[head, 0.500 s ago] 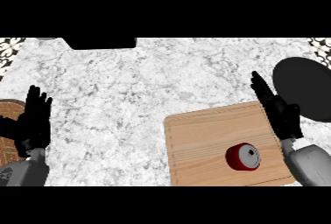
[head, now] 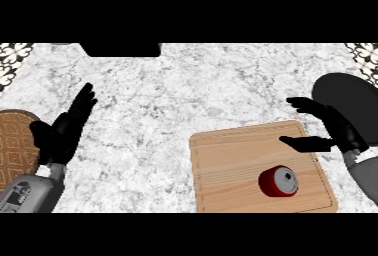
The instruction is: Pick the can from the cutting board and place it in the pan
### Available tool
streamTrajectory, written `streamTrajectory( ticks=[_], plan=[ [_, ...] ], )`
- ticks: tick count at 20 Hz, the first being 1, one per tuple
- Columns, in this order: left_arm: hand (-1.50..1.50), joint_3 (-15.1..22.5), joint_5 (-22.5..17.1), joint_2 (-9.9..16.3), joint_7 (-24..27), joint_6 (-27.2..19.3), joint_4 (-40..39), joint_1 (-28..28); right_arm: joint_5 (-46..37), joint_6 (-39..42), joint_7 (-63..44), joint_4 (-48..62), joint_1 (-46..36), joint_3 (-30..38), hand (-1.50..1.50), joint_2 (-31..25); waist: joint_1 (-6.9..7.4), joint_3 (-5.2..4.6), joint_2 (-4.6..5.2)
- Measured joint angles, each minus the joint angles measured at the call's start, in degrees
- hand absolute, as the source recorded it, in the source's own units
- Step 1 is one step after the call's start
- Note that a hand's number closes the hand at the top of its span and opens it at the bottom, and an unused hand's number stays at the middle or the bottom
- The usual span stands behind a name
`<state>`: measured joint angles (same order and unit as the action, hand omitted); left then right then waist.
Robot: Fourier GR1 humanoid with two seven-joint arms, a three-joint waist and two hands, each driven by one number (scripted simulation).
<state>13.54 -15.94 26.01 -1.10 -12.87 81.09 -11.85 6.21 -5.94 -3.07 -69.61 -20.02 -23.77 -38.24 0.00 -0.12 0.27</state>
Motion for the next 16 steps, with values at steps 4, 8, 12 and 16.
streamTrajectory(
  ticks=[4,8,12,16],
  plan=[
    [0.00,2.7,1.5,0.7,-3.8,2.0,3.8,-0.2,-2.6,-7.3,4.1,0.6,5.5,1.1,-1.50,3.4,-0.25,0.12,-0.27],
    [0.00,3.5,3.2,0.3,-5.5,2.9,6.4,1.0,-3.4,-4.2,4.0,-4.0,10.5,1.1,-1.50,0.8,-0.27,0.12,-0.38],
    [0.00,3.6,3.4,0.2,-6.6,3.6,7.4,0.9,-7.6,0.4,-2.8,-8.0,9.5,-2.0,-1.50,-4.5,-0.12,0.06,-0.42],
    [0.00,3.6,3.9,0.2,-7.3,4.4,7.6,0.5,-10.5,7.1,-13.4,-12.1,4.7,-5.2,-1.50,-7.8,0.34,-0.01,-0.42]
  ],
)
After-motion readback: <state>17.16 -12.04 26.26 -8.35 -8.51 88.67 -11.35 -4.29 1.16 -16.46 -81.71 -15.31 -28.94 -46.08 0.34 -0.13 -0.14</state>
